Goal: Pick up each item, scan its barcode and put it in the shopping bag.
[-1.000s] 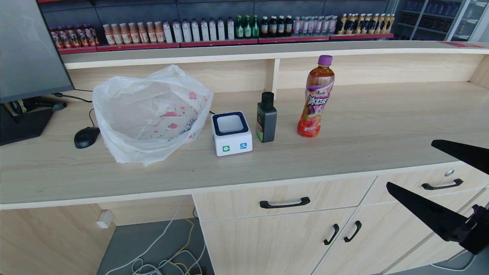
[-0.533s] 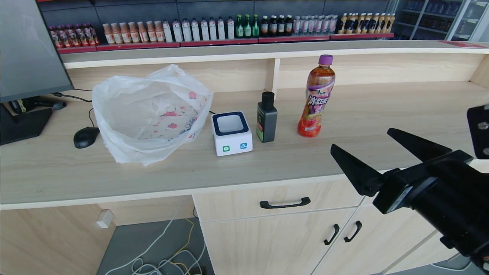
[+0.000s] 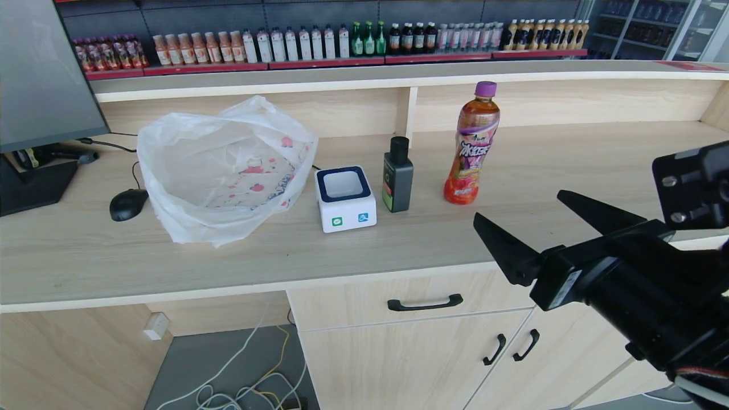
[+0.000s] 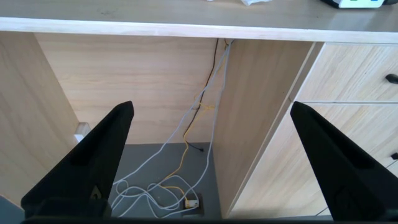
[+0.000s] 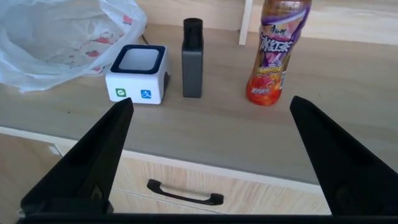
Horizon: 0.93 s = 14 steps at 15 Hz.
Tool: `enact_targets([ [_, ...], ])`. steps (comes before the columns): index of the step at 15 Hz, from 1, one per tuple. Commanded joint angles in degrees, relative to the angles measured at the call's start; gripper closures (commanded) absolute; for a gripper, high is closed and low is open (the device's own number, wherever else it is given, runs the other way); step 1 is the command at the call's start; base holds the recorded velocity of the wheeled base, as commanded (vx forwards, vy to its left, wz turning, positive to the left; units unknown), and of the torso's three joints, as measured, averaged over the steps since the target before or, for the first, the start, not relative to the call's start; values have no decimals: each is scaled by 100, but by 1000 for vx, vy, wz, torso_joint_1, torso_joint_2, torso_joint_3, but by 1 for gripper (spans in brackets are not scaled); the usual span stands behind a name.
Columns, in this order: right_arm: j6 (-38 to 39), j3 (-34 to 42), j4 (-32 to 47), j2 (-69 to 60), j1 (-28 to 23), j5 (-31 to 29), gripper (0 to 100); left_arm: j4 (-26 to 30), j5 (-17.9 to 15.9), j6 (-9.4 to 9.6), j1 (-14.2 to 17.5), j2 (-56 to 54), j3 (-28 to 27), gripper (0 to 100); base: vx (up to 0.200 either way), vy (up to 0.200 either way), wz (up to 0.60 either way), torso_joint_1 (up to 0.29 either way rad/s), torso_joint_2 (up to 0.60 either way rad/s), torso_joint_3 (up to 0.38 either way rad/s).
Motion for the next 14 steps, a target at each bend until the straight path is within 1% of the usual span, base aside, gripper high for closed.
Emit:
enact_targets([
  [1, 54, -235, -13, 187, 5, 28, 0, 0, 0, -2, -9, -2, 0, 0, 0, 0, 0, 0, 0, 0],
  [3, 133, -569, -13, 512, 5, 160, 0, 0, 0, -2, 0, -2, 0, 0, 0, 0, 0, 0, 0, 0],
  [5, 397, -876, -13, 846, -3, 177, 0, 0, 0, -2, 0, -2, 0, 0, 0, 0, 0, 0, 0, 0],
  [6, 643, -1193, -13, 1119, -30, 177, 0, 0, 0, -2, -9, -2, 0, 0, 0, 0, 0, 0, 0, 0],
  [8, 783, -1562, -13, 1391, -144, 186, 0, 0, 0, -2, 0, -2, 0, 0, 0, 0, 0, 0, 0, 0],
  [9, 792, -1861, -13, 1637, -329, 344, 0, 0, 0, -2, 0, -2, 0, 0, 0, 0, 0, 0, 0, 0],
  [11, 783, -2098, -13, 1901, -698, 634, 0, 0, 0, -2, -9, -2, 0, 0, 0, 0, 0, 0, 0, 0],
  [13, 801, -2327, -5, 2112, -909, 749, 0, 0, 0, -2, -9, -2, 0, 0, 0, 0, 0, 0, 0, 0],
  [14, 801, -2362, -5, 2156, -935, 792, 0, 0, 0, -2, -9, -2, 0, 0, 0, 0, 0, 0, 0, 0],
])
